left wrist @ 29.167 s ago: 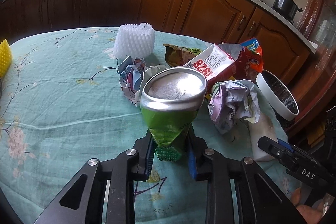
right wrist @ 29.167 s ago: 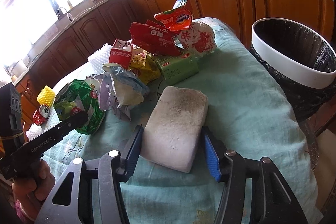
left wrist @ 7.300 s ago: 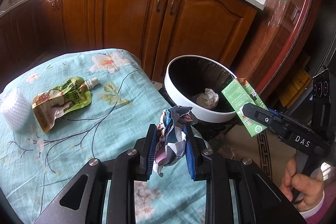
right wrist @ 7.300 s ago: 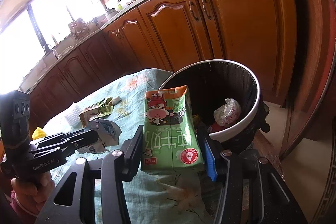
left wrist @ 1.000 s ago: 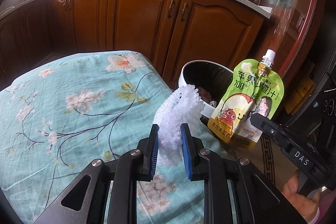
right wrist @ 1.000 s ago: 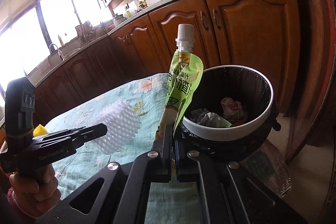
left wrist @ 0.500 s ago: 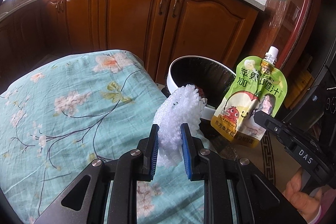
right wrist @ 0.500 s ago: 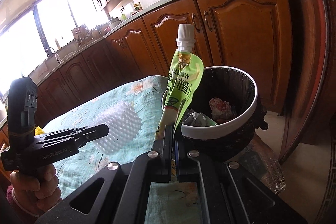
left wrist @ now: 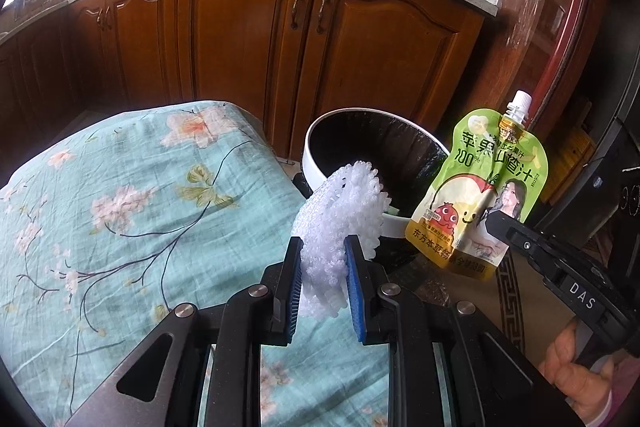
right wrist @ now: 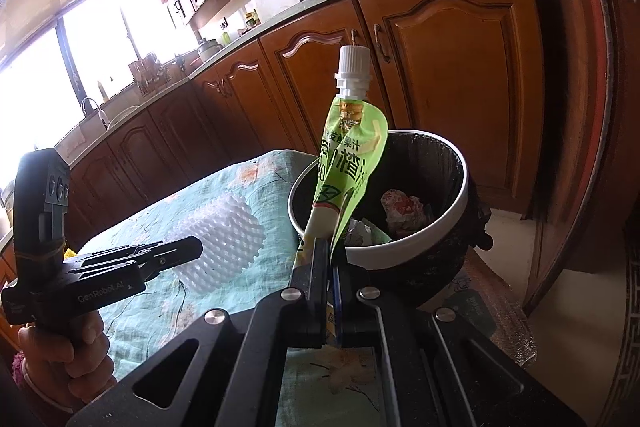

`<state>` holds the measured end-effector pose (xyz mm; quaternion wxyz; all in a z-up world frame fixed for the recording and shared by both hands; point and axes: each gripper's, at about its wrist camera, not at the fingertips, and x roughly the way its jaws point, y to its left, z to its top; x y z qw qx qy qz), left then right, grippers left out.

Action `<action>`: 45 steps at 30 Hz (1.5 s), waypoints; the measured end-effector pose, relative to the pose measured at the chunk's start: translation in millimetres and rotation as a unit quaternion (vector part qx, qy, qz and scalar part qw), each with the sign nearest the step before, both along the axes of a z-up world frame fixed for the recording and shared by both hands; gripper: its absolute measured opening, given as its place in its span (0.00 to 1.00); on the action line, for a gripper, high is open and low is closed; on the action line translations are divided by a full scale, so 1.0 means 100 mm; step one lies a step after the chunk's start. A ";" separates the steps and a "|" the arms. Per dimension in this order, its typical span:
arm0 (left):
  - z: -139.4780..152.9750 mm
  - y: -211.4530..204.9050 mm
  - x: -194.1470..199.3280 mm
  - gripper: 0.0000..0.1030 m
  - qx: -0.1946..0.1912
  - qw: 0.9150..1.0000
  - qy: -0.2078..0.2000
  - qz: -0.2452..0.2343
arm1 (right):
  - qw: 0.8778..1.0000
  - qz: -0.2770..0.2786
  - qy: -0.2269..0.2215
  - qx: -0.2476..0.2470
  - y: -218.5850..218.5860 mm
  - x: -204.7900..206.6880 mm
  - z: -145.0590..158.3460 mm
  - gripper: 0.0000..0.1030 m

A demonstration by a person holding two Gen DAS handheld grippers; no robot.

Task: Collect trash
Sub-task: 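Carry foam net and juice pouch over the bin and open both tools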

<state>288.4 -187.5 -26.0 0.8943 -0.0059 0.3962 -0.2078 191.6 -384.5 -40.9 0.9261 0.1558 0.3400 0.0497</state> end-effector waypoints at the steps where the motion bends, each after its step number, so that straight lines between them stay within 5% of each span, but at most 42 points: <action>1: 0.00 -0.01 0.01 0.19 0.000 1.000 0.000 -0.001 | 1.000 -0.001 0.000 0.000 -0.01 0.00 0.00 0.02; 45: -0.01 -0.60 0.64 0.19 0.018 0.999 -0.002 -0.045 | 0.998 -0.023 0.010 -0.051 -0.41 0.52 0.14 0.02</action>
